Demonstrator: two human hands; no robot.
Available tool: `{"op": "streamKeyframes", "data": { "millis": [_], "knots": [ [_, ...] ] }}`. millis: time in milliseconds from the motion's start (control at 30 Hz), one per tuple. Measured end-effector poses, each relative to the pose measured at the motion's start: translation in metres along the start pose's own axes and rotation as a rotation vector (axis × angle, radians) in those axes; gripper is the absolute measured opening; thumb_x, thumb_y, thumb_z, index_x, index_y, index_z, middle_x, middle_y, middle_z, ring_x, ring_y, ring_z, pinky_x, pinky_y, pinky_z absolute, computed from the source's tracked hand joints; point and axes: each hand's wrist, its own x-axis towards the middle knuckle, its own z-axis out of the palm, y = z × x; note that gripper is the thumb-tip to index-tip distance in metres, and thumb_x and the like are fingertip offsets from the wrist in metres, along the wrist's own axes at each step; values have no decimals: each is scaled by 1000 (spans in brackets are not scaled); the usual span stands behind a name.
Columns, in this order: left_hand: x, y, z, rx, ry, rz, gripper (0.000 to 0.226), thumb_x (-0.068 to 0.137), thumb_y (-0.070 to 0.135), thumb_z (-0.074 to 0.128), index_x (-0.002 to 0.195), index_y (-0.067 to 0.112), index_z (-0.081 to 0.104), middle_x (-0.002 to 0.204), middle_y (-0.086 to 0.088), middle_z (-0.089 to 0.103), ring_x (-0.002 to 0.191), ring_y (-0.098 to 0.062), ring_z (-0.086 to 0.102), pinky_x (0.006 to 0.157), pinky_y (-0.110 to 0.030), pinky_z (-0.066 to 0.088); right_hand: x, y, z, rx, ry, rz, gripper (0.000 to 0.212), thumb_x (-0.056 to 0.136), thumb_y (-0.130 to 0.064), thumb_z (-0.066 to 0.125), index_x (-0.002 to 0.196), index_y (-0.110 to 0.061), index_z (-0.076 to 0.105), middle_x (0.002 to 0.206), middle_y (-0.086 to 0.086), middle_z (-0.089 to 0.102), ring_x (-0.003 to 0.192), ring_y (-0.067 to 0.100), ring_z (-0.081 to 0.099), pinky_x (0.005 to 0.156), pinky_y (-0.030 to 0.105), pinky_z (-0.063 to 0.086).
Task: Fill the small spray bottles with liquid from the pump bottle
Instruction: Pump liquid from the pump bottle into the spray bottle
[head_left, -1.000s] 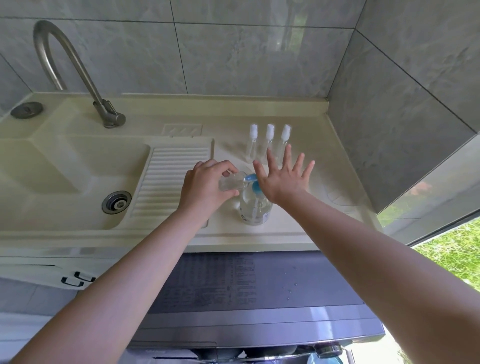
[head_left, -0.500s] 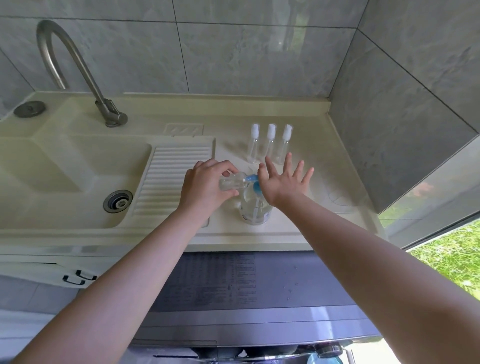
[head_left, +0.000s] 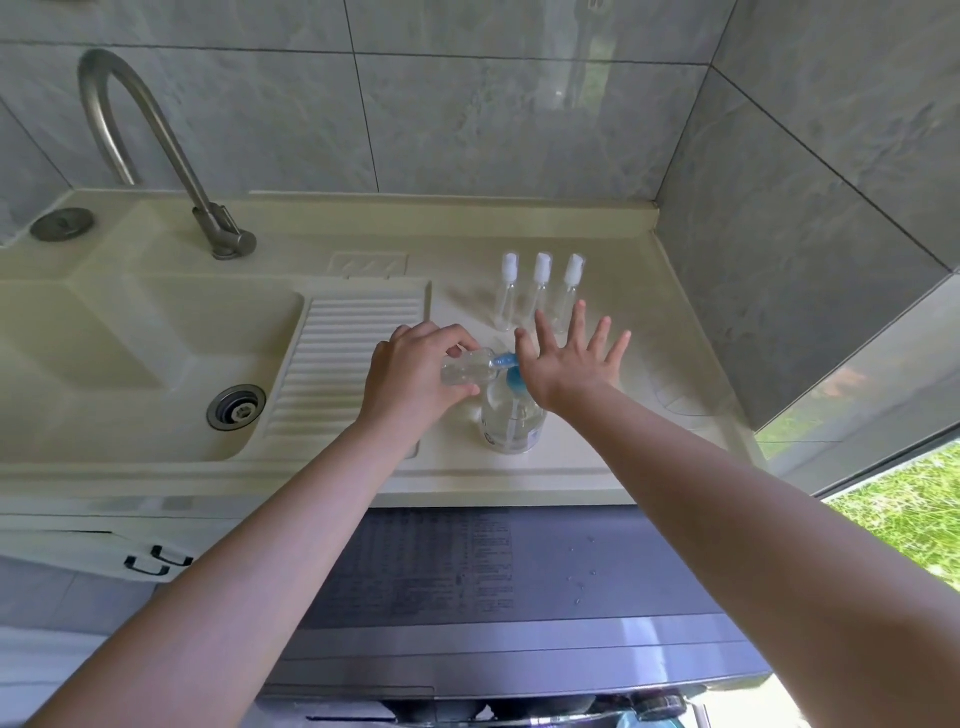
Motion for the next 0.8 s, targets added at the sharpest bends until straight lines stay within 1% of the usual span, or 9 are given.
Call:
{"op": "streamKeyframes", "data": {
  "millis": [67, 133, 233, 300, 467, 533, 667, 800],
  "knots": [
    [0, 0, -1, 7, 0, 4, 42, 66, 32, 87, 102, 37, 67, 95, 15, 61, 93, -16, 53, 86, -36, 44, 2, 0, -5, -29, 40, -9, 65, 96, -65, -2, 155, -40, -11, 162, 6, -26, 148, 42, -21, 115, 62, -17],
    [0, -2, -1, 10, 1, 2, 42, 66, 33, 87, 102, 37, 67, 95, 15, 61, 93, -16, 53, 85, -35, 44, 3, 2, -7, -40, 47, -14, 63, 97, -62, -1, 155, -39, -12, 162, 6, -26, 148, 42, -20, 115, 63, -17],
    [0, -3, 1, -1, 0, -4, 42, 66, 33, 87, 103, 38, 67, 94, 16, 60, 92, -16, 54, 85, -35, 44, 2, 5, -1, -49, 18, -18, 60, 98, -54, 2, 156, -42, -7, 164, 6, -22, 149, 42, -19, 115, 63, -16],
    [0, -3, 1, -5, 0, -8, 43, 66, 33, 87, 103, 38, 67, 94, 16, 60, 93, -16, 54, 85, -35, 44, 2, 5, 1, -46, 11, -25, 60, 97, -52, 2, 156, -44, -5, 165, 6, -20, 149, 42, -18, 115, 63, -16],
    [0, 0, 0, 13, -5, -3, 43, 68, 34, 86, 106, 37, 67, 97, 15, 62, 97, -15, 53, 88, -35, 42, 5, 2, -10, -88, 87, -48, 60, 99, -55, 1, 156, -39, -10, 163, 7, -25, 148, 43, -20, 115, 63, -15],
    [1, -1, 0, 17, -5, -8, 43, 68, 34, 86, 106, 36, 67, 98, 14, 62, 97, -16, 53, 89, -35, 42, 6, 1, -9, -86, 81, -55, 60, 99, -56, 2, 156, -39, -10, 163, 7, -25, 148, 43, -19, 115, 63, -16],
    [0, -2, 2, 13, -7, -13, 43, 68, 35, 86, 106, 37, 67, 96, 16, 60, 96, -15, 53, 88, -35, 44, 4, 0, 1, -38, 47, -49, 58, 100, -51, 3, 157, -42, -2, 165, 7, -20, 149, 43, -17, 115, 63, -15],
    [0, -2, 1, 15, -1, -5, 42, 68, 35, 86, 105, 37, 67, 95, 18, 58, 94, -14, 52, 84, -32, 40, 6, -2, -7, -79, 82, -52, 59, 100, -53, 3, 157, -39, -7, 164, 8, -22, 149, 44, -18, 115, 63, -15]
  ]
}}
